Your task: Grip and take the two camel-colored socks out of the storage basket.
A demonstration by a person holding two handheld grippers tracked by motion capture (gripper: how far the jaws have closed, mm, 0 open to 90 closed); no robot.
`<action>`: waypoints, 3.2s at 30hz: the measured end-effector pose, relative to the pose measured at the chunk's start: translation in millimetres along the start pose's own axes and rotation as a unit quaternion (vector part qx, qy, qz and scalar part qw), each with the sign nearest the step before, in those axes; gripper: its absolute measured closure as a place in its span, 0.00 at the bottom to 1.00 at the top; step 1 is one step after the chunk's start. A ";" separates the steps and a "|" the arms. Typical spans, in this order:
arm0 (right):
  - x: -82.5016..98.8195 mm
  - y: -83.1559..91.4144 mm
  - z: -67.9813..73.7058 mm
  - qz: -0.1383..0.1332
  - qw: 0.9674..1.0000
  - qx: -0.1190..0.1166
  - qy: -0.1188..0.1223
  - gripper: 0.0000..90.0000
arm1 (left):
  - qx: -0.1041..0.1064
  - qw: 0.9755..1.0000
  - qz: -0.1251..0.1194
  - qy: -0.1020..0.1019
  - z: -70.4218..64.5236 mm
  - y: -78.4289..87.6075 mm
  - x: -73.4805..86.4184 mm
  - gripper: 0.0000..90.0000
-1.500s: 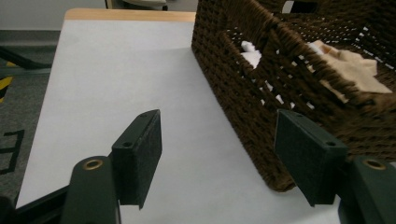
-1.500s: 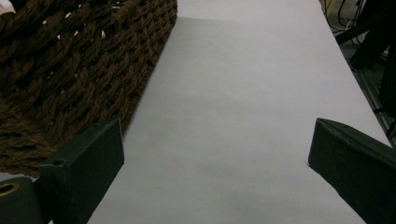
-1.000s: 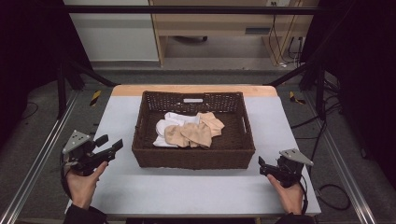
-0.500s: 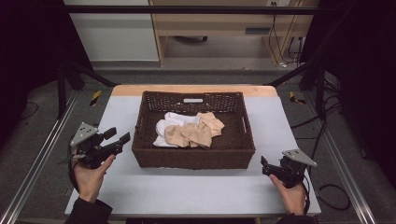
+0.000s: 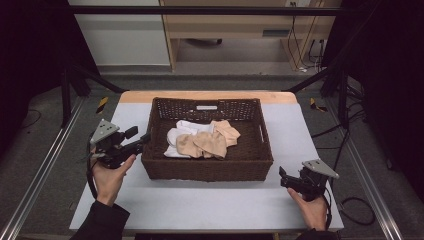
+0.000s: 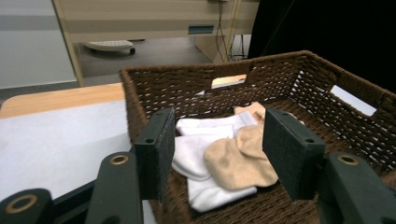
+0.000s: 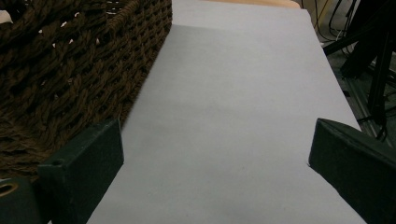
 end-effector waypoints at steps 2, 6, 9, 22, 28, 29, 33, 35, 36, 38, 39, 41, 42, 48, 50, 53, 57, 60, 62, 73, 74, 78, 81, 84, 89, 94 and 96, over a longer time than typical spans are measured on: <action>-0.3 0.1 -0.1 -0.002 1.000 0.000 0.001 0.04 | 0.004 1.000 0.004 -0.004 -3.4 -6.1 -4.0 0.48; -0.4 -0.4 -0.2 -0.002 1.000 -0.001 0.002 0.04 | 0.010 1.000 0.012 -0.011 -9.4 -19.5 -11.7 0.48; -0.6 -0.5 -0.6 -0.002 1.000 0.000 0.002 0.04 | 0.012 1.000 0.016 -0.015 -13.1 -28.9 -16.3 0.48; -1.4 -0.8 -1.5 -0.004 1.000 0.001 0.005 0.04 | 0.006 0.999 0.041 -0.035 -16.2 -65.6 -33.4 0.46; -1.0 -1.1 -2.0 -0.003 1.000 -0.001 0.004 0.04 | 0.000 0.998 0.050 -0.035 -10.4 -86.8 -33.4 0.46; -1.1 -1.0 -2.0 -0.004 1.000 -0.001 0.004 0.04 | 0.000 0.998 0.049 -0.034 -9.3 -90.5 -33.4 0.46; -1.1 -1.6 -2.3 -0.003 1.000 0.000 0.003 0.04 | 0.004 0.998 0.054 -0.038 -5.9 -101.5 -30.6 0.46; -1.1 -1.6 -2.2 -0.003 1.000 0.000 0.004 0.04 | 0.006 0.997 0.061 -0.035 -4.9 -106.9 -28.1 0.46; -1.2 -1.7 -2.3 -0.004 1.000 0.000 0.005 0.04 | 0.006 0.997 0.065 -0.037 -4.2 -109.6 -26.8 0.46; -1.3 -1.5 -2.3 -0.005 1.000 0.000 0.004 0.04 | 0.006 0.997 0.070 -0.037 -2.5 -115.1 -24.6 0.46; -1.3 -1.4 -2.3 -0.005 1.000 0.000 0.004 0.04 | 0.007 0.997 0.070 -0.036 -2.1 -118.2 -23.4 0.46; -1.2 -1.8 -2.2 -0.005 1.000 0.001 0.005 0.04 | 0.001 0.996 0.076 -0.043 -0.9 -124.1 -20.5 0.46; -1.2 -1.8 -2.2 -0.005 1.000 0.001 0.005 0.04 | -0.003 0.996 0.081 -0.046 -0.1 -127.2 -18.9 0.46; -0.8 -2.2 -1.9 -0.003 1.000 0.000 0.005 0.04 | -0.014 0.993 0.108 -0.048 5.2 -142.9 -8.0 0.45; -0.7 -2.9 -1.7 -0.002 1.000 -0.001 0.007 0.04 | -0.017 0.992 0.116 -0.051 6.7 -147.0 -4.6 0.45; -0.6 -2.8 -1.3 -0.002 1.000 -0.001 0.006 0.04 | -0.014 0.991 0.127 -0.045 8.3 -151.9 0.5 0.45; -0.5 -3.3 -1.3 0.000 1.000 -0.001 0.006 0.04 | -0.016 0.990 0.133 -0.043 9.1 -157.5 11.1 0.45; -0.2 -3.9 -1.3 0.001 1.000 0.000 0.006 0.04 | -0.015 0.990 0.137 -0.038 10.3 -159.5 16.6 0.46; 0.0 -4.2 -1.2 0.002 1.000 -0.001 0.007 0.04 | -0.017 0.989 0.145 -0.038 11.7 -160.1 18.9 0.46; 1.2 -5.8 0.2 0.006 1.000 0.001 0.015 0.04 | -0.030 0.976 0.211 -0.055 12.5 -166.9 35.0 0.47; 1.3 -5.8 0.2 0.006 1.000 0.001 0.015 0.04 | -0.031 0.975 0.215 -0.055 12.5 -167.4 36.0 0.47; 1.6 -6.1 0.3 0.008 1.000 0.001 0.015 0.04 | -0.038 0.971 0.232 -0.048 13.3 -169.3 39.9 0.48; 1.6 -6.8 0.6 0.009 1.000 0.001 0.015 0.04 | -0.039 0.968 0.244 -0.051 12.4 -171.1 42.6 0.49; 1.7 -6.9 0.7 0.010 1.000 0.001 0.016 0.04 | -0.039 0.965 0.256 -0.050 12.8 -172.4 45.5 0.49; 2.3 -7.7 1.1 0.013 1.000 0.001 0.019 0.04 | -0.035 0.960 0.278 -0.028 14.2 -173.7 49.2 0.55; 2.5 -7.1 1.3 0.013 1.000 0.001 0.018 0.04 | -0.027 0.956 0.293 -0.015 14.4 -172.1 48.8 0.75; 2.5 -7.3 1.2 0.014 1.000 0.000 0.018 0.04 | -0.021 0.954 0.298 -0.012 13.9 -171.5 49.0 0.84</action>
Point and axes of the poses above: each handheld gripper's, and its own axes: y roughly backward along the jaws, x roughly out of its underside, z roughly to its left, the point moved 3 cm from there along -y, roughly forward along the jaws, and after that the axes turned 11 degrees about x, right-handed, at the moved point
